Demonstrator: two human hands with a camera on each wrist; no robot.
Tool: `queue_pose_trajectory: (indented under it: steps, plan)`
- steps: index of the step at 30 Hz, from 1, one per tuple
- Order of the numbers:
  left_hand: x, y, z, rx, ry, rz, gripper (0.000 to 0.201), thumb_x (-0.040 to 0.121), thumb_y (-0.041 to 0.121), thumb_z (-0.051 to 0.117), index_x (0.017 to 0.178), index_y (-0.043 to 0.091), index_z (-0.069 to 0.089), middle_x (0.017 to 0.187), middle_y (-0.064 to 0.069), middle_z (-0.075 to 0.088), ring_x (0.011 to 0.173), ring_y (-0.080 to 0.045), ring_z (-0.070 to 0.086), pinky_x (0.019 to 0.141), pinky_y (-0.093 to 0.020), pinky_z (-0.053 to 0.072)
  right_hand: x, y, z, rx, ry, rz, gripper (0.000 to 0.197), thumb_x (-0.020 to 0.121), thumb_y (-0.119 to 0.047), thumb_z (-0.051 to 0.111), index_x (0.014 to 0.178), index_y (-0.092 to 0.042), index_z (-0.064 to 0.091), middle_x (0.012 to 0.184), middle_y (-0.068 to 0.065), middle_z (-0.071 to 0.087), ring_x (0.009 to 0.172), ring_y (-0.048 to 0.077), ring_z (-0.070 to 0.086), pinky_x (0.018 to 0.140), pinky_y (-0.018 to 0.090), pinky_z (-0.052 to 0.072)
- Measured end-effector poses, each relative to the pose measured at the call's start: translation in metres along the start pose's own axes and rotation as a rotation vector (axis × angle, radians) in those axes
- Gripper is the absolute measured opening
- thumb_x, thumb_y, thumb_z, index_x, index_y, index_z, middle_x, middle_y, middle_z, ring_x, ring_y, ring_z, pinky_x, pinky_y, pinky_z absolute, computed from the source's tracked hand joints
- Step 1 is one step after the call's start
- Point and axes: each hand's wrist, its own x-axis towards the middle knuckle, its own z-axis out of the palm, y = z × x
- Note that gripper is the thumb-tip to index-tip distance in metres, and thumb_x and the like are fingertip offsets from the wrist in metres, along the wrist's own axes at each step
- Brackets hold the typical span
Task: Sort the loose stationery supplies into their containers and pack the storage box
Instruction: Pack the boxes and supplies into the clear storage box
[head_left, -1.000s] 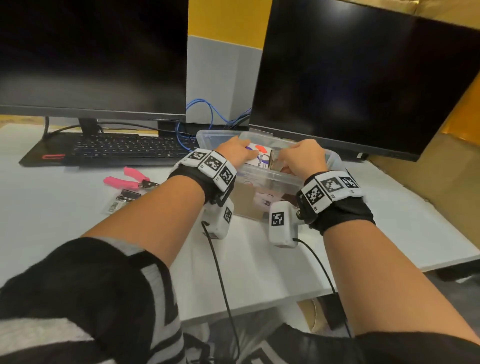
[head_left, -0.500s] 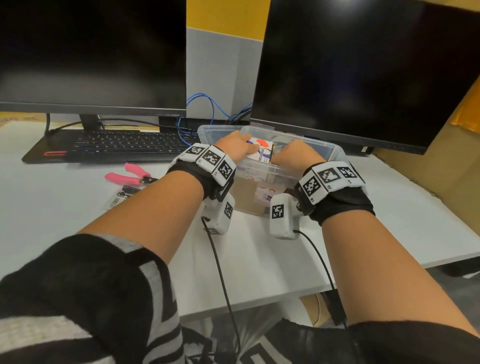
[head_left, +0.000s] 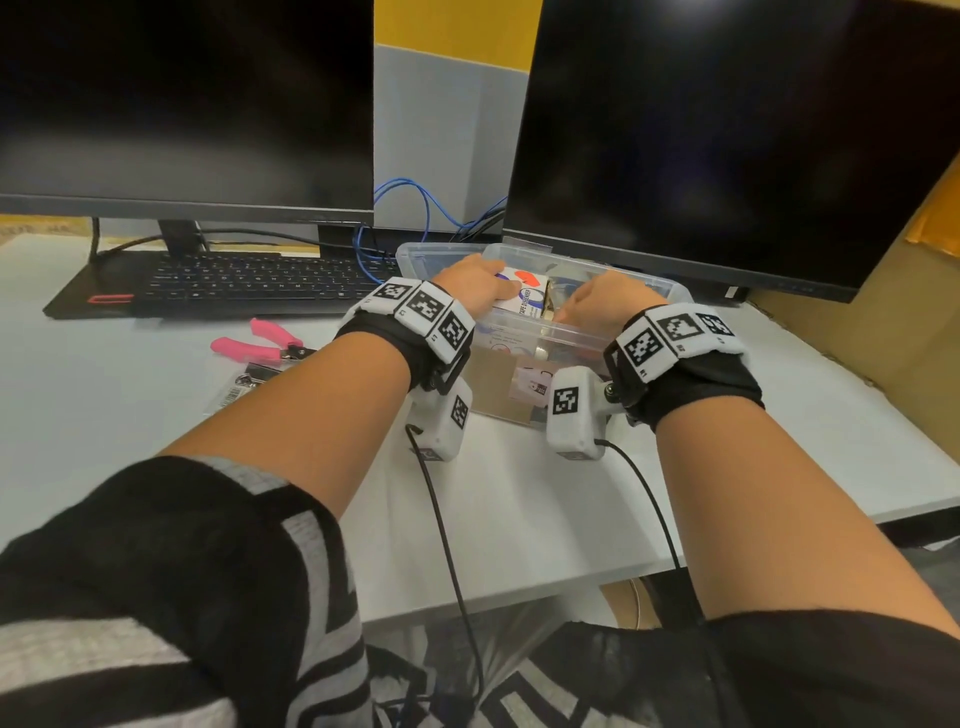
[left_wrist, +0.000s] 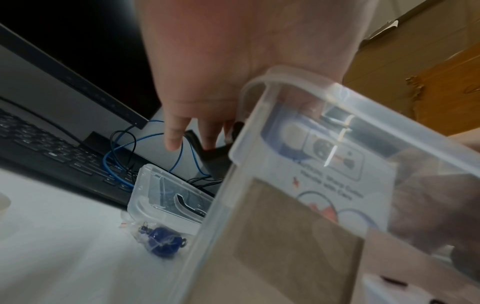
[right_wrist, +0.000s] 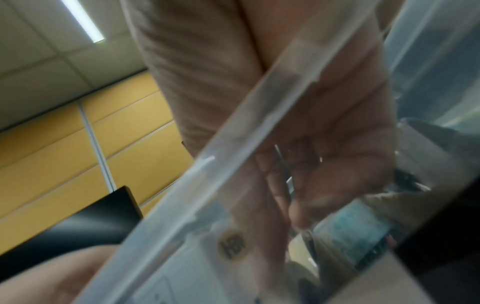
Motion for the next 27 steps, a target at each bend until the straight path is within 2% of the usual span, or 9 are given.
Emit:
queue_pose_trajectory:
  steps: [2, 4, 7, 12, 14, 18, 21, 24, 27]
  plan:
    - [0.001, 0.0, 0.0, 0.009, 0.003, 0.013, 0.046, 0.1, 0.019, 0.043, 0.144, 0.011, 0.032, 0.148, -0.014, 0.032, 0.136, -0.029, 0.03, 0.11, -0.036, 0.026, -0.001, -0.001, 0.0, 0.014, -0.008, -0.001, 0.03, 0.091, -0.023, 0.056, 0.114, -0.006, 0.063, 0.113, 0.009, 0.063, 0.098, 0.022, 0.057, 0.073, 0.027, 0.041]
    - [0.002, 0.001, -0.001, -0.048, -0.004, -0.014, 0.043, 0.101, 0.024, 0.04, 0.141, 0.009, 0.035, 0.144, -0.014, 0.037, 0.133, -0.028, 0.035, 0.108, -0.037, 0.029, -0.004, -0.001, 0.0, 0.055, -0.013, -0.015, 0.03, 0.09, -0.025, 0.056, 0.112, -0.004, 0.062, 0.105, 0.01, 0.063, 0.084, 0.019, 0.056, 0.067, 0.027, 0.043]
    - [0.005, 0.0, 0.0, -0.081, -0.001, -0.039, 0.046, 0.101, 0.032, 0.036, 0.141, 0.01, 0.036, 0.146, -0.013, 0.034, 0.132, -0.028, 0.036, 0.108, -0.037, 0.029, -0.009, -0.001, -0.005, 0.145, -0.039, -0.012, 0.024, 0.089, -0.024, 0.053, 0.104, -0.007, 0.061, 0.109, 0.014, 0.061, 0.075, 0.016, 0.05, 0.066, 0.027, 0.043]
    - [0.006, 0.002, 0.001, -0.148, 0.005, -0.075, 0.043, 0.1, 0.027, 0.041, 0.138, 0.007, 0.039, 0.144, -0.017, 0.036, 0.131, -0.031, 0.037, 0.107, -0.037, 0.03, -0.015, -0.011, -0.004, 0.15, -0.191, -0.03, 0.037, 0.097, -0.02, 0.041, 0.132, -0.01, 0.047, 0.128, 0.015, 0.054, 0.105, 0.022, 0.052, 0.088, 0.031, 0.038]
    - [0.006, 0.003, 0.001, -0.201, 0.008, -0.077, 0.045, 0.099, 0.026, 0.041, 0.14, 0.007, 0.037, 0.147, -0.017, 0.034, 0.133, -0.031, 0.036, 0.108, -0.036, 0.029, -0.016, -0.015, -0.003, 0.137, -0.216, -0.038, 0.038, 0.099, -0.021, 0.038, 0.135, -0.012, 0.042, 0.13, 0.012, 0.052, 0.114, 0.024, 0.051, 0.091, 0.032, 0.039]
    - [0.005, 0.002, 0.001, -0.221, 0.006, -0.077, 0.041, 0.1, 0.026, 0.04, 0.137, 0.008, 0.04, 0.143, -0.018, 0.037, 0.129, -0.03, 0.04, 0.104, -0.034, 0.033, -0.018, -0.015, -0.003, 0.034, -0.139, -0.088, 0.032, 0.099, -0.012, 0.035, 0.127, -0.002, 0.048, 0.126, 0.018, 0.053, 0.1, 0.023, 0.048, 0.084, 0.028, 0.034]
    - [0.009, 0.001, 0.004, -0.258, 0.023, -0.079, 0.043, 0.099, 0.026, 0.041, 0.138, 0.009, 0.039, 0.145, -0.017, 0.035, 0.131, -0.029, 0.037, 0.106, -0.034, 0.031, -0.015, -0.013, -0.002, 0.066, -0.201, -0.069, 0.033, 0.099, -0.019, 0.035, 0.128, -0.008, 0.047, 0.126, 0.014, 0.054, 0.108, 0.024, 0.053, 0.091, 0.032, 0.039]
    - [0.006, 0.002, 0.004, -0.362, 0.027, -0.096, 0.05, 0.098, 0.026, 0.045, 0.144, 0.008, 0.034, 0.153, -0.014, 0.025, 0.139, -0.029, 0.026, 0.112, -0.035, 0.022, -0.014, -0.015, -0.005, 0.136, -0.245, -0.026, 0.031, 0.098, -0.023, 0.042, 0.126, -0.011, 0.049, 0.111, 0.009, 0.056, 0.08, 0.015, 0.053, 0.07, 0.024, 0.041]
    - [0.007, 0.0, 0.003, -0.286, 0.001, -0.079, 0.047, 0.099, 0.025, 0.043, 0.143, 0.01, 0.035, 0.15, -0.016, 0.028, 0.137, -0.03, 0.028, 0.111, -0.036, 0.024, -0.009, -0.012, -0.009, 0.175, -0.252, 0.003, 0.024, 0.096, -0.02, 0.049, 0.119, -0.013, 0.053, 0.097, 0.005, 0.058, 0.07, 0.011, 0.052, 0.053, 0.02, 0.044]
